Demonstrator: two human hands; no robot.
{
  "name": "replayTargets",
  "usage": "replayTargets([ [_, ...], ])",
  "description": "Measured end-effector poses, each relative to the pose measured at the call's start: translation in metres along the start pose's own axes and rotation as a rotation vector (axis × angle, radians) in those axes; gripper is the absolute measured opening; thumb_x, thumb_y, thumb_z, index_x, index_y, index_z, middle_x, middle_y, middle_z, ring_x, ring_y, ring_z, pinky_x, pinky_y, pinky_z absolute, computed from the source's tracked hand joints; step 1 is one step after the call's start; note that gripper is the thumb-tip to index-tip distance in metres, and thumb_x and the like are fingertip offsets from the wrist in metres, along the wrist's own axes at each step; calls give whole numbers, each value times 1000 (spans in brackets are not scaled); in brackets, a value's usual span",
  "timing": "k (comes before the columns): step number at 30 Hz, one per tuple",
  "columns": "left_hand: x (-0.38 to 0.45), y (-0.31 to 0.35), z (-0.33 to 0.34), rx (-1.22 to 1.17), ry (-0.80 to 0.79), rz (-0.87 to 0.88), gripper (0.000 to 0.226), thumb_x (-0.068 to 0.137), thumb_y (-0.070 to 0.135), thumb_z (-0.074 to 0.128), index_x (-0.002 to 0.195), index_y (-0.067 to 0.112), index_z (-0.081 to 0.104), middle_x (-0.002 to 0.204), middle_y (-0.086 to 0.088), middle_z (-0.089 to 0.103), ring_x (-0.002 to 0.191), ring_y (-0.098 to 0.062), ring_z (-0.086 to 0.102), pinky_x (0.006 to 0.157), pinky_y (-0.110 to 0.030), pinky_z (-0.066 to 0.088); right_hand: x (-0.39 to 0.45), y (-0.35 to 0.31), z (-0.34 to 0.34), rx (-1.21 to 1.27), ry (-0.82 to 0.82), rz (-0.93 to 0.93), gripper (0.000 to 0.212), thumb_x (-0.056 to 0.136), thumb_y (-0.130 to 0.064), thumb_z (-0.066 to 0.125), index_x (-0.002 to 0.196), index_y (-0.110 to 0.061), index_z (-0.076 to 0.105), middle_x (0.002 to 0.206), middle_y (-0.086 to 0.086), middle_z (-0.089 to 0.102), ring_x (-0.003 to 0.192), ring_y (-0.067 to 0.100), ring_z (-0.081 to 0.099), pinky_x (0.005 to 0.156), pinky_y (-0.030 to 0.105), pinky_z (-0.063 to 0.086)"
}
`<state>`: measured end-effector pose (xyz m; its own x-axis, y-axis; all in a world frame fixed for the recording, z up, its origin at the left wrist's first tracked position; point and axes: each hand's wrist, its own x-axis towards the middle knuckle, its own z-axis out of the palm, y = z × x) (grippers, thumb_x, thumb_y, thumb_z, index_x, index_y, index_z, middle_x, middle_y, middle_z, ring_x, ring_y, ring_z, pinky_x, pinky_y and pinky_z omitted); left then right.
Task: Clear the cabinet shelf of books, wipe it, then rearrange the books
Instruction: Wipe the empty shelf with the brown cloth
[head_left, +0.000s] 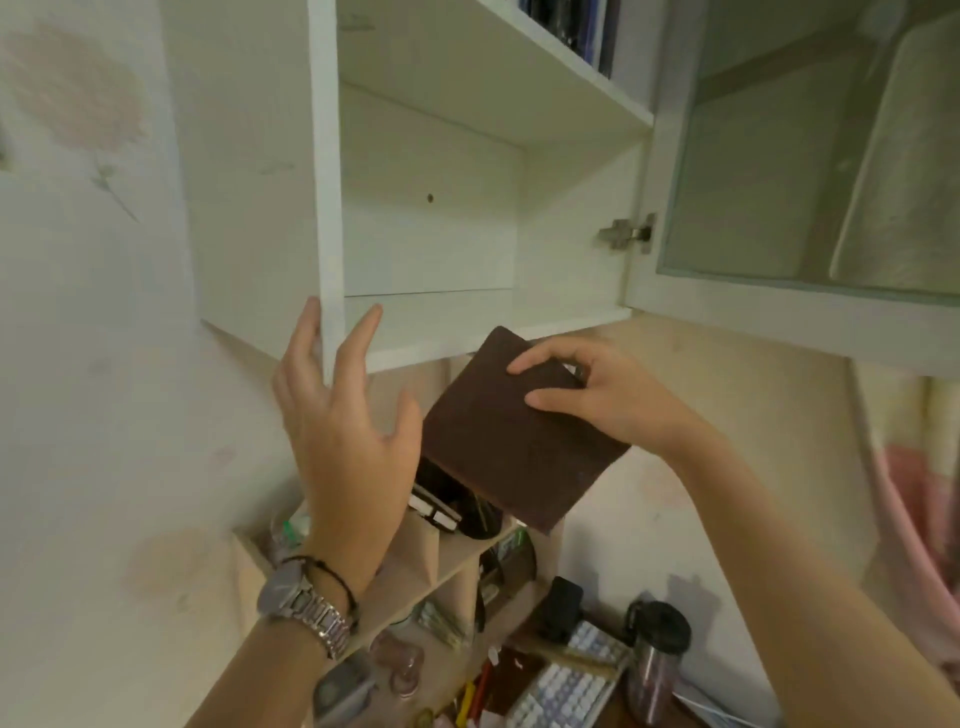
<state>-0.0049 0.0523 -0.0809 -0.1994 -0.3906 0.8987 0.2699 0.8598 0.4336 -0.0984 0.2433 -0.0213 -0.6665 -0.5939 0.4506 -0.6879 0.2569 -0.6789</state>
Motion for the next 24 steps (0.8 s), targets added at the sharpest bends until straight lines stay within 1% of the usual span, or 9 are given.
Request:
replayTargets([
  [3,-25,9,5,-65,-18,5,50,85,9,64,132,16,51,148,-10,32,134,-13,24,109,-10,12,-47,24,1,81,169,98,25,87,-5,67,105,-22,69,109,-9,63,88,8,68,66,25,58],
  [5,-48,17,12,-179,-102,-28,44,88,16,59,131,19,50,144,-7,38,133,-10,28,107,-9,17,-80,37,2,179,270,175,26,87,-3,66,106,-21,68,113,-1,63,87,14,69,63,29,59],
  [7,-73,28,20,-310,-219,-82,40,89,22,56,129,22,50,137,-2,46,129,-8,39,105,-9,26,-115,46,5,264,370,263,28,86,0,65,106,-20,67,113,3,64,87,16,69,63,30,59],
  [9,-97,41,30,-471,-349,-153,35,91,16,60,125,22,53,127,7,53,120,4,47,98,-5,33,-150,52,8,316,461,326,31,86,4,63,108,-18,66,114,5,65,89,19,69,67,35,60],
  [11,-121,54,38,-615,-528,-247,37,90,14,61,120,32,54,121,24,54,113,13,48,91,-1,36,-187,56,11,360,542,391,32,87,4,61,111,-18,65,113,2,65,91,20,69,68,36,60],
  [13,-147,67,44,-687,-717,-304,39,90,16,62,117,43,53,116,34,55,110,12,51,89,-3,39,-224,60,13,409,629,463,34,87,4,60,112,-20,65,111,-2,65,92,20,69,68,34,60],
  [18,-216,105,51,-824,-1057,-496,30,90,17,62,112,37,60,105,23,65,103,7,58,91,-20,47,-315,70,18,447,889,574,41,83,10,63,110,-21,67,100,-3,72,87,19,70,69,30,59],
  [21,-262,128,51,-849,-1193,-549,27,90,18,63,111,35,61,102,21,66,99,6,60,91,-23,48,-368,74,22,428,976,644,41,84,5,66,112,-25,67,98,-9,72,94,21,70,78,44,59],
  [24,-309,152,45,-890,-1285,-538,26,89,15,63,106,35,63,102,22,67,99,4,61,91,-23,48,-421,72,24,420,1070,656,42,83,7,66,113,-23,67,103,-1,72,95,22,70,80,47,59],
])
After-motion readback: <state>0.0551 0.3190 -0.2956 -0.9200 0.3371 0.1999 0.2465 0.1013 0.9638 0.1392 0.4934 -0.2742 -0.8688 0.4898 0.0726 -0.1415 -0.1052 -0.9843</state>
